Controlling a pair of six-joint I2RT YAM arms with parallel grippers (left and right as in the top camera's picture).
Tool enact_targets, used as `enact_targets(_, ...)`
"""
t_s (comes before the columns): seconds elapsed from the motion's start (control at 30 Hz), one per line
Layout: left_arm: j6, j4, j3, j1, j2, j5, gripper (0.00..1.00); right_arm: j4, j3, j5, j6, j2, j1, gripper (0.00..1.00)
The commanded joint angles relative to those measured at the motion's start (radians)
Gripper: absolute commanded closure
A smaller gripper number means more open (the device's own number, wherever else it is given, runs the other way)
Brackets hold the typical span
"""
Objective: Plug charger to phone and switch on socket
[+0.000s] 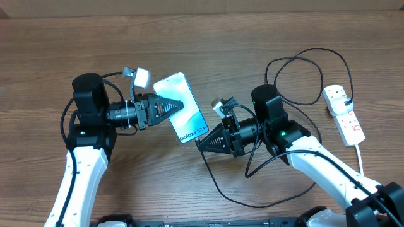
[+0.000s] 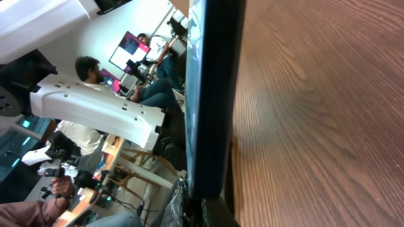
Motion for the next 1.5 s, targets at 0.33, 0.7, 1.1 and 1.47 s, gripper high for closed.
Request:
enact_targets(0.33, 0.117, -0.080, 0.004, -0.010, 0.002, 0.124, 0.96, 0.058, 0.018, 0.037, 0.037, 0.002, -0.011, 0.96)
enact_targets(0.7, 0.118, -0.080, 0.004, -0.010, 0.002, 0.133, 0.96, 0.038, 0.018, 0.036, 0.037, 0.002, -0.059, 0.96)
enact_targets(1.1, 0.146, -0.080, 0.004, -0.010, 0.002, 0.100, 0.96, -0.091, 0.018, 0.037, 0.002, 0.002, -0.059, 0.96)
enact_targets(1.47, 0.105, -0.330, 0.004, -0.026, 0.003, -0.455, 0.96, -0.499, 0.018, 0.702, 0.018, 0.002, -0.059, 0.96)
